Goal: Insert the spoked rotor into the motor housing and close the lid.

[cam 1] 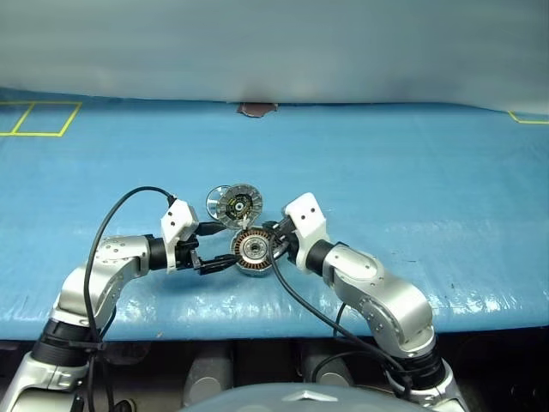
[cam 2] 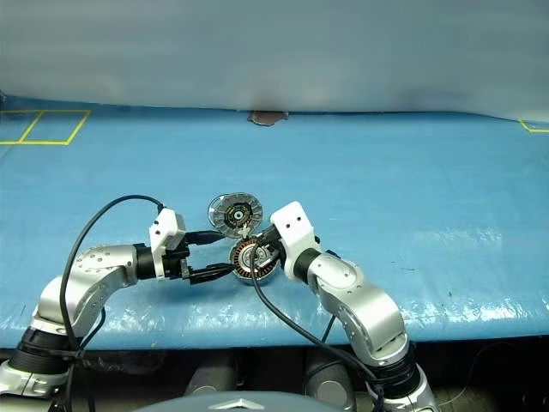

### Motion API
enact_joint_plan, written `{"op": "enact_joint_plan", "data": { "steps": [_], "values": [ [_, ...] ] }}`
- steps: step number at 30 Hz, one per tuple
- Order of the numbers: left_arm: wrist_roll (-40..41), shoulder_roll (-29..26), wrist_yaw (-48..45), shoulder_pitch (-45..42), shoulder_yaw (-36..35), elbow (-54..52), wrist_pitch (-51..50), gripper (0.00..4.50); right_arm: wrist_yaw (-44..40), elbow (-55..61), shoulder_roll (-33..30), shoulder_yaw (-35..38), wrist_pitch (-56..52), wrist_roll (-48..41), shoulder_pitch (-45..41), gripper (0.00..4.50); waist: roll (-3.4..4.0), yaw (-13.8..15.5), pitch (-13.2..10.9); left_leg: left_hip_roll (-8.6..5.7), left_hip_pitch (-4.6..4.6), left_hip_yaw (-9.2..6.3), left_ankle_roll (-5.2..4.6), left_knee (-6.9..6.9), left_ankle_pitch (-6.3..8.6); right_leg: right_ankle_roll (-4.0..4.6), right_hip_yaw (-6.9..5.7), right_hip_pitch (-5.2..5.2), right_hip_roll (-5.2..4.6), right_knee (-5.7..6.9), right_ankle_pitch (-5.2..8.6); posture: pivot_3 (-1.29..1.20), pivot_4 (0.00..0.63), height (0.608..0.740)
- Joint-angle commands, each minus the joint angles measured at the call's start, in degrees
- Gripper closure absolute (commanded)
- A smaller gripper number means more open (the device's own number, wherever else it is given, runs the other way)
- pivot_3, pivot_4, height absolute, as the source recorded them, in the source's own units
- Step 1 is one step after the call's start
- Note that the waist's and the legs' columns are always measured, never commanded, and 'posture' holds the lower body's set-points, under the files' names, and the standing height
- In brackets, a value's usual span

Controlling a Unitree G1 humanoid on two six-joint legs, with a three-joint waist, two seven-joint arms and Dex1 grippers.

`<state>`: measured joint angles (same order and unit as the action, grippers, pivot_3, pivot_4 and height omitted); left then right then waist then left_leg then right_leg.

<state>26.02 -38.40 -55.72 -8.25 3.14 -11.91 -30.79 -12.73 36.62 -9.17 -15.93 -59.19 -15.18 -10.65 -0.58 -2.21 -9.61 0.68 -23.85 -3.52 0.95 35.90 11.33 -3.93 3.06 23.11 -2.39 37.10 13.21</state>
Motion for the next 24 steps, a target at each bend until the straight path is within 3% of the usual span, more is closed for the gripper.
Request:
{"op": "enact_joint_plan", "data": {
  "steps": [1, 17, 24],
  "values": [
    [2.48, 0.70, 1.07, -0.59, -3.41, 0.02, -1.11, 0.00, 0.16, 3.68, -0.80, 2.46, 0.01, -0.84, 0.94, 4.46, 0.00, 0.00, 0.00, 0.00, 0.00, 0.00, 0.00, 0.00, 0.00, 0.00, 0.00, 0.00, 0.00, 0.00, 0.00, 0.00, 0.150, 0.740],
    [6.73, 0.29, 2.26, 1.68, -9.03, 2.39, -5.97, 0.00, 1.34, 5.03, -2.38, 5.38, -0.25, -1.50, 3.95, 4.46, 0.00, -0.05, 0.00, 0.00, -0.01, 0.01, 0.00, -0.01, 0.00, 0.01, 0.00, 0.02, 0.00, -0.01, 0.00, 0.00, 0.150, 0.740],
    [10.32, 3.66, 6.60, 0.10, -12.75, 2.52, -9.39, 0.00, 1.51, 4.81, -2.57, 5.36, -0.30, -1.65, 4.19, 4.46, -0.01, 0.03, 0.00, 0.00, -0.01, -0.01, 0.00, 0.00, 0.00, 0.00, -0.01, 0.00, -0.01, -0.02, 0.00, 0.00, 0.150, 0.740]
  ]
}}
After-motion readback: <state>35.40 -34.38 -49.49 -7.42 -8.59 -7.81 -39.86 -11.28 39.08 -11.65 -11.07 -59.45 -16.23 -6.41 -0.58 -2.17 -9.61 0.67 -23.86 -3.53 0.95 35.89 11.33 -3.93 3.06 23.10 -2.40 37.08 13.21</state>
